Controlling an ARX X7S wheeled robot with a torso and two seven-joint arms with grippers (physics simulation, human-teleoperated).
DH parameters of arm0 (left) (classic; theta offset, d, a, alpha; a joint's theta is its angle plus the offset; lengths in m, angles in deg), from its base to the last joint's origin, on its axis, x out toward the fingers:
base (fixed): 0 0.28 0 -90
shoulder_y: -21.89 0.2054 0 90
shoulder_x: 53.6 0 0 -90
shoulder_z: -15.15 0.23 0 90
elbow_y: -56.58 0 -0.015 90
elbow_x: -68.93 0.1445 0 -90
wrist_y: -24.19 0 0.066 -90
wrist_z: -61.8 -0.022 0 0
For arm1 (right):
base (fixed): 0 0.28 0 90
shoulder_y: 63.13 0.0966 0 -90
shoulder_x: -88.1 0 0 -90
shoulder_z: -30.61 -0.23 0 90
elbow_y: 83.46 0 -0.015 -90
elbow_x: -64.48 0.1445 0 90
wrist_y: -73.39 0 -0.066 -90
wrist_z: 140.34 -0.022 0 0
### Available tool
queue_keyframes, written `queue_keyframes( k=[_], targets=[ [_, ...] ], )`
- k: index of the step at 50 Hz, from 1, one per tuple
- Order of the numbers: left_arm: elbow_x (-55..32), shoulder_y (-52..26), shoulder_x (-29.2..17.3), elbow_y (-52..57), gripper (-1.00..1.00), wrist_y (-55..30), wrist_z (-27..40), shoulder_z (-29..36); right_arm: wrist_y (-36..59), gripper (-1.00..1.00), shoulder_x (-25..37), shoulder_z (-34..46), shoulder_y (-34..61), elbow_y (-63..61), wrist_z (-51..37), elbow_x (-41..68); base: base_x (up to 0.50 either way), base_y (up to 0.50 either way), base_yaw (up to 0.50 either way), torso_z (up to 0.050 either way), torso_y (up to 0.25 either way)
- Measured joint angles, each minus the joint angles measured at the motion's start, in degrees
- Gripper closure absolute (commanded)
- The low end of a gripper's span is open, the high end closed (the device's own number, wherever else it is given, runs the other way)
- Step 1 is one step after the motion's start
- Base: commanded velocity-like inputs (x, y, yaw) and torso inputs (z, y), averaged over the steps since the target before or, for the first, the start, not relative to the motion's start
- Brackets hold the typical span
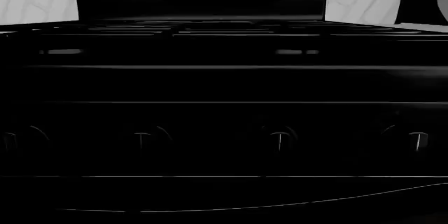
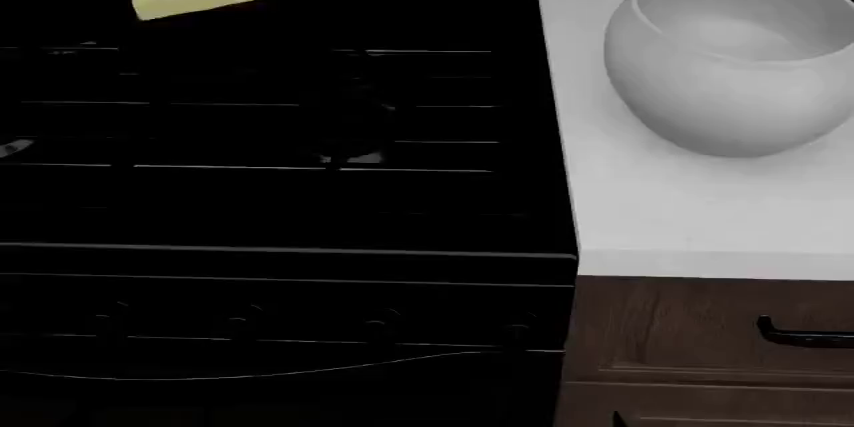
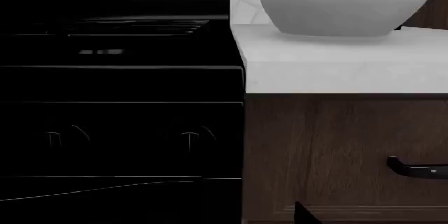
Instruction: Pick the butter stick from the pan and place it in the bowl.
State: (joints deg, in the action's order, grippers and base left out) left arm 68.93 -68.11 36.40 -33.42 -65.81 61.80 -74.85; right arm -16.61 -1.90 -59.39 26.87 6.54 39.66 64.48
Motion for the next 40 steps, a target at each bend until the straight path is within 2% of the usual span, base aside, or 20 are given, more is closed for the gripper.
queue_keyframes(
  k=[18,19,26,31,40],
  targets=[
    [-2.2,0.0,-2.0,-0.1,-1.00,0.3,2.2,2.4,0.2,-1.00,2.0,2.2,-0.2,-0.4,-2.4,2.0,0.00,0.00,0.00,0.000,0.000],
    [-3.0,-0.8,-2.1,-3.8,-1.00,2.7,2.2,3.1,-2.2,-1.00,2.1,2.8,0.4,3.1,-3.3,1.3,0.00,0.00,0.00,0.000,0.000],
    [-2.4,-0.5,-2.4,-1.7,-1.00,0.7,2.6,3.0,-1.1,-1.00,2.3,2.8,0.4,2.0,-3.5,1.7,0.00,0.00,0.00,0.000,0.000],
    [0.6,-5.8,-4.8,10.2,-1.00,-10.6,2.8,3.0,5.5,-1.00,3.3,2.4,5.3,-7.7,-4.6,1.2,0.00,0.00,0.00,0.000,0.000],
    [9.9,-31.5,-10.9,36.3,-1.00,-42.7,-0.3,6.7,37.1,-1.00,5.0,-1.0,31.1,-34.1,-5.1,6.5,0.00,0.00,0.00,0.000,0.000]
  ],
)
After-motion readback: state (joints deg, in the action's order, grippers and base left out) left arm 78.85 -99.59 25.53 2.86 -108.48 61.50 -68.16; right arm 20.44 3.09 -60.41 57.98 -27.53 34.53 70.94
